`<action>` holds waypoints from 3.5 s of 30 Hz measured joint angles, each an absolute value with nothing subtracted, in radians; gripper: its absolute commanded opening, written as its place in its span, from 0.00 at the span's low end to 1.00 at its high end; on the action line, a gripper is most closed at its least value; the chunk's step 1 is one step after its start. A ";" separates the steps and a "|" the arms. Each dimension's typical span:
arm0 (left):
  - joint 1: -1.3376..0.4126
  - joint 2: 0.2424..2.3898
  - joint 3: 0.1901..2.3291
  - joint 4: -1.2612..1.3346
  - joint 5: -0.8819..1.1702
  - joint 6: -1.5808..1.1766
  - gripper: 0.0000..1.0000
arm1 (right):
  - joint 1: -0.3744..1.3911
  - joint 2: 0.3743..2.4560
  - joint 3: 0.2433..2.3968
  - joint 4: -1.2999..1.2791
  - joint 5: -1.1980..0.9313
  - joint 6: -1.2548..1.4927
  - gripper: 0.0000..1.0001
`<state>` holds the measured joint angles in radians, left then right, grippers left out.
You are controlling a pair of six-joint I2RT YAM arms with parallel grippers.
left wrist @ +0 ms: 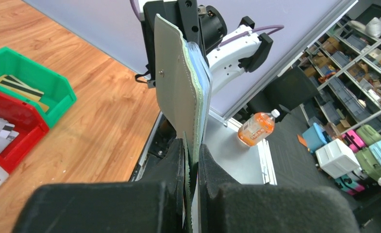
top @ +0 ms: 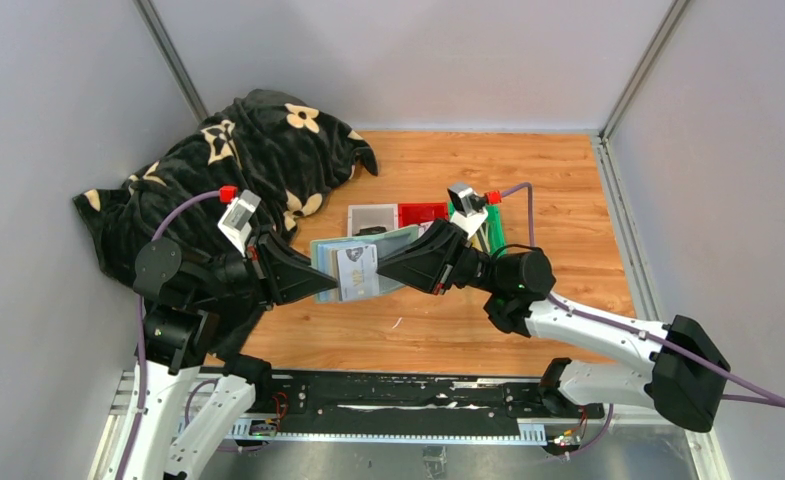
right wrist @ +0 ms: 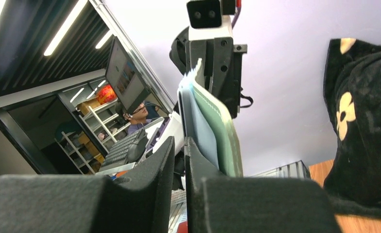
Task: Take the credit cards out of the card holder
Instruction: Remove the credit card from the card holder, then place the credit card in the storage box.
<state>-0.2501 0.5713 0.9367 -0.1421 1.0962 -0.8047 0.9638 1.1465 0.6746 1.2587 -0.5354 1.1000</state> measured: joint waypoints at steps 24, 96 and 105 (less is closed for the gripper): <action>-0.251 0.569 0.935 -0.143 1.092 -0.830 0.00 | 0.989 1.073 0.714 1.049 -0.538 0.968 0.24; -0.251 0.597 1.129 -0.842 0.923 -0.010 0.00 | 0.374 1.299 0.851 0.078 -0.492 0.607 0.00; -0.252 0.684 1.088 -0.933 0.901 0.128 0.00 | 0.393 1.627 1.024 0.041 -0.454 0.516 0.00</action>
